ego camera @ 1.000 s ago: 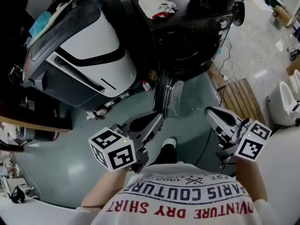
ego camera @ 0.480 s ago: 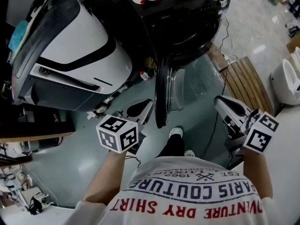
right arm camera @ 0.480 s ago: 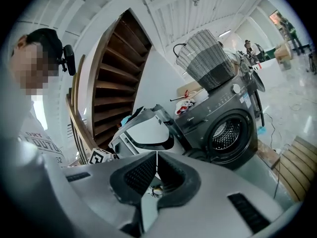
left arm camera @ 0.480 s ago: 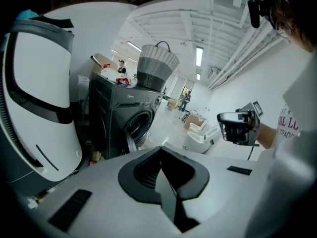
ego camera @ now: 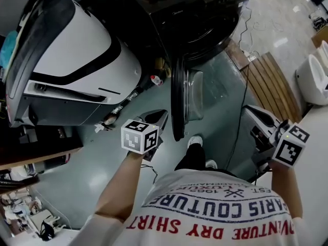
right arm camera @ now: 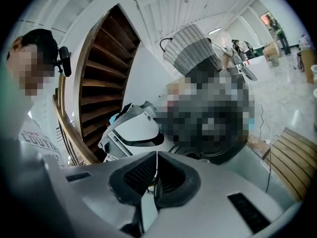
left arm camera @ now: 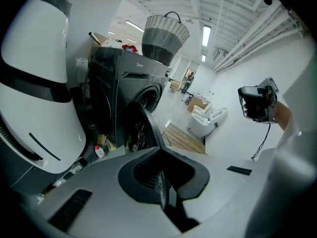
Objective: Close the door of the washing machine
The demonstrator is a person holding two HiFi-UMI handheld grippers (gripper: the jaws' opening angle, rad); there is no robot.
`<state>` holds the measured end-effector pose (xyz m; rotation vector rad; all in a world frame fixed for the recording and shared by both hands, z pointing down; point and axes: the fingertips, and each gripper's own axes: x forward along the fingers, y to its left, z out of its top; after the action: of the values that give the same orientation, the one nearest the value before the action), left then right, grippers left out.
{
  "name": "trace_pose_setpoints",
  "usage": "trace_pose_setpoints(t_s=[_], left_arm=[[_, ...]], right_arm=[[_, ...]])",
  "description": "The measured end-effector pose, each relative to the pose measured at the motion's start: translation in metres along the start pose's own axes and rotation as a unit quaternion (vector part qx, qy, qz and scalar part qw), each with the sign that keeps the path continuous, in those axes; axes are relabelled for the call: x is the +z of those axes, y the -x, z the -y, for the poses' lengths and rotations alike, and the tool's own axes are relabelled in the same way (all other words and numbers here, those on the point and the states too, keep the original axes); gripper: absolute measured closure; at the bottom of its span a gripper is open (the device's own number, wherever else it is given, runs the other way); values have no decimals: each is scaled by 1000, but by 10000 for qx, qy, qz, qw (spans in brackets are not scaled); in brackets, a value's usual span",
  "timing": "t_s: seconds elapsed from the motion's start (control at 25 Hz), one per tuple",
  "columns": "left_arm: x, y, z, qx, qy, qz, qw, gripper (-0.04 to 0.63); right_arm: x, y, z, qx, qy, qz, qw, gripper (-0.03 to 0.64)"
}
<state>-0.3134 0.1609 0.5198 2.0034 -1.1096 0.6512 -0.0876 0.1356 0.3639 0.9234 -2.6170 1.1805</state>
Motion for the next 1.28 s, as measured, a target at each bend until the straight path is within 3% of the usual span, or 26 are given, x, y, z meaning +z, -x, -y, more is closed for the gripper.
trace_pose_setpoints(t_s=[0.36, 1.28], left_arm=[[-31, -39, -19, -278, 360, -515, 9976, 571], [-30, -60, 11, -591, 43, -752, 9954, 571]], right_arm=[[2, -4, 15, -332, -145, 35, 9993, 594], [-1, 23, 29, -754, -308, 276, 9963, 594]])
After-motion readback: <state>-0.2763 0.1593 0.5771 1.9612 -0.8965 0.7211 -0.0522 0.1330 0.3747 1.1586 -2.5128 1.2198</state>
